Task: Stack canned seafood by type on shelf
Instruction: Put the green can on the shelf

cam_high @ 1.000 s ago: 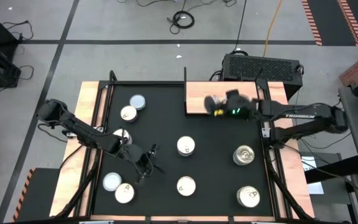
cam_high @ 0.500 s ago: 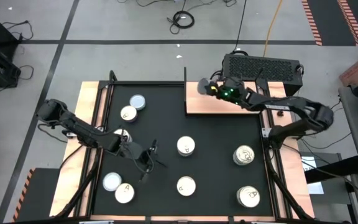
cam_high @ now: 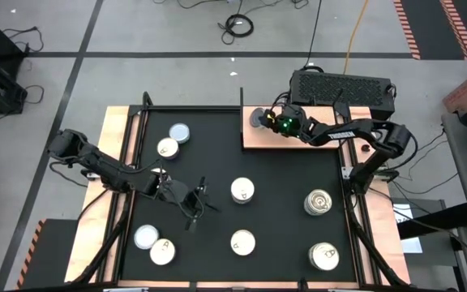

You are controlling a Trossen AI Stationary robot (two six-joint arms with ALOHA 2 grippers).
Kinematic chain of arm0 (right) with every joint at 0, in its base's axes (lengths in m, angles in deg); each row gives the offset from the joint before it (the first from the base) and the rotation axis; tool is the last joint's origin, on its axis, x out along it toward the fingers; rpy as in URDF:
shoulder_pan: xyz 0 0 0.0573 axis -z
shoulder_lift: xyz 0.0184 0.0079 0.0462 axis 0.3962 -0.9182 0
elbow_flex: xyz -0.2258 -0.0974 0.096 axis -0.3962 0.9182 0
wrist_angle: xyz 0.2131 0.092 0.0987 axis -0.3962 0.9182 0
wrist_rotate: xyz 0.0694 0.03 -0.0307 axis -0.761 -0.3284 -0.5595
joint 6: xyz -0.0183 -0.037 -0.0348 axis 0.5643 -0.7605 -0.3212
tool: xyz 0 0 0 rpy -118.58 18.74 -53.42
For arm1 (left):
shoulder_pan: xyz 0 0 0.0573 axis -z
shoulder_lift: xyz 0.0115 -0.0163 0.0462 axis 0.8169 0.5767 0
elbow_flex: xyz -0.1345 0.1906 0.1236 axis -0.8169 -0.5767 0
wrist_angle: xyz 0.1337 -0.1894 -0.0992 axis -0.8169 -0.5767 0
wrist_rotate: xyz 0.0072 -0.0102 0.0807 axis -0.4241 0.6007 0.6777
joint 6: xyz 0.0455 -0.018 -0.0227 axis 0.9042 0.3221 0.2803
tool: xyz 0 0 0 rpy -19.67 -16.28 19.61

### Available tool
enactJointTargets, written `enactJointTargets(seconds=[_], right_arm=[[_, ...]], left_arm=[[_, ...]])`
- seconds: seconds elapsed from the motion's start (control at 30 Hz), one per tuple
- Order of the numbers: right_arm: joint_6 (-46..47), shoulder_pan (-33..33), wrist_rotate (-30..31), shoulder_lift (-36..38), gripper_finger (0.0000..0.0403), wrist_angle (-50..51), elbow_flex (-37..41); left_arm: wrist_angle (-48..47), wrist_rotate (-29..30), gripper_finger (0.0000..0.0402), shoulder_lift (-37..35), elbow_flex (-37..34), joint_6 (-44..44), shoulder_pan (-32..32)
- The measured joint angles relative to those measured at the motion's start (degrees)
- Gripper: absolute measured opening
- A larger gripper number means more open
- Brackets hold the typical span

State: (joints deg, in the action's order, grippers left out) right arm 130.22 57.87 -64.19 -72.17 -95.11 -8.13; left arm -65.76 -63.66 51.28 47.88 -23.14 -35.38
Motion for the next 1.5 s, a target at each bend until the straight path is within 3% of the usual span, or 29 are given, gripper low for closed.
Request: enactJointTargets(seconds=[0.17, 0.57, 0.83, 1.27, 1.5], right_arm=[[0.08, 0.34, 1.43, -0.98, 0.0145, -1.29, -0.04], [-1.15, 0.09, 0.93, -0.98, 0.0212, -1.07, 0.0], [-5.01, -0.55, -0.4, -0.74, 0.023, -0.6, 0.0], [-10.99, -0.99, -0.5, -0.5, 0.023, 8.68, -0.49], [-16.53, -0.94, -0.15, -0.67, 0.0231, 23.81, -7.14]], left_arm=[[-0.09, -0.02, 0.0006, 0.0, 0.0, -0.02, 0.0], [-0.17, -0.26, 0.0006, 0.02, 0.0, -0.04, 0.0], [-0.99, -0.26, 0.0006, 0.02, 0.0, -0.07, 0.0], [-1.03, -0.25, 0.0006, 0.02, 0.02, -0.22, 0.0], [-1.05, -0.26, 0.0006, 0.02, 0.02, -0.22, 0.0]])
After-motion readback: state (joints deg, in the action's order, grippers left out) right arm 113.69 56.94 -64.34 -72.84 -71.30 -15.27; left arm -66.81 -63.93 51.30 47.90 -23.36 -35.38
